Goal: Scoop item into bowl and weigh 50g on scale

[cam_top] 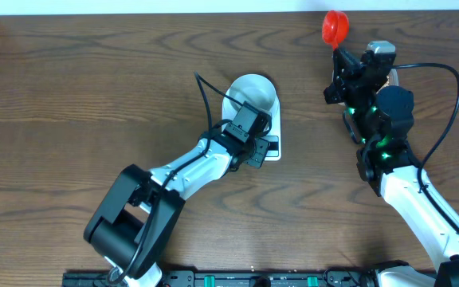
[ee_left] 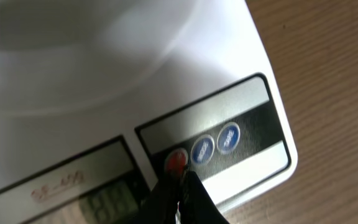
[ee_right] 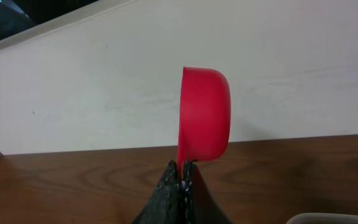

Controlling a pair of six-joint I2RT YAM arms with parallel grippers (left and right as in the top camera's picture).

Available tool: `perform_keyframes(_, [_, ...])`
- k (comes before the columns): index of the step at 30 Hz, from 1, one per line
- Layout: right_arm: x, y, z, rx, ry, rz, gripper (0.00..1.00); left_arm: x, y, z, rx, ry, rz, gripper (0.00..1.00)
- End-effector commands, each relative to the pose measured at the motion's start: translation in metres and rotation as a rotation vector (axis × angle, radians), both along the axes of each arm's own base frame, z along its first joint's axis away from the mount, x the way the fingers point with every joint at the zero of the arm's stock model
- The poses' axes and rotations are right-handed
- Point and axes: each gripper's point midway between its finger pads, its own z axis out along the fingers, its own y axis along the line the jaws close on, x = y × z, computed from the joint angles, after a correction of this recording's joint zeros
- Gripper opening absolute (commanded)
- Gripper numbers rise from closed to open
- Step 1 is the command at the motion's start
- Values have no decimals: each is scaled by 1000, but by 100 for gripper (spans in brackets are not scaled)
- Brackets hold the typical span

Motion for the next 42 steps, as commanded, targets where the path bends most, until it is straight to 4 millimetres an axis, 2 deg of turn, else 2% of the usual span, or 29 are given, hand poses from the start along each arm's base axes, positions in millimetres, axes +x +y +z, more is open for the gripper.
perform_keyframes(1, [4, -8, 10, -12, -24, -33, 1, 8, 0, 32, -24, -76, -8, 7])
perform_keyframes(7, [5, -12, 6, -15, -7, -55, 1, -3, 8, 45, -12, -59, -7, 7])
perform_keyframes(9, [5, -12, 0, -17, 18, -55, 1, -4, 14, 60, -18, -74, 3, 7])
perform_keyframes(12, [5, -12, -8, -25, 54, -55, 1, 5, 39, 90, 3, -153, 78, 8])
perform_keyframes(14, [5, -12, -8, -28, 67, -55, 1, 12, 60, 113, 12, -217, 140, 17])
perform_keyframes(17, [7, -11, -3, -26, 58, -56, 1, 19, 81, 142, -18, -283, 201, 52])
perform_keyframes(19, [8, -12, 1, -25, 49, -58, 1, 22, 93, 158, -37, -320, 236, 98])
perform_keyframes(23, [8, -12, 4, -23, 43, -58, 1, 23, 109, 168, -43, -337, 275, 98])
perform_keyframes(26, [9, -11, 1, -25, 49, -57, 1, 14, 103, 161, -80, -272, 268, 98])
perform_keyframes(27, [10, -11, 0, -25, 50, -57, 1, 11, 102, 160, -62, -273, 226, 98])
perform_keyframes(29, [11, -11, -1, -25, 50, -57, 1, -4, 97, 152, 10, -261, 17, 98])
perform_keyframes(32, [11, -11, 0, -25, 48, -58, 1, -21, 106, 149, 100, -218, -127, 98])
perform_keyframes(37, [11, -11, 0, -25, 47, -57, 1, -40, 112, 173, 114, -196, -350, 98])
perform_keyframes(40, [11, -11, -1, -25, 48, -56, 1, -39, 110, 191, 86, -241, -428, 98])
perform_keyframes(42, [11, -11, -1, -25, 48, -56, 1, -36, 114, 192, 95, -254, -434, 98])
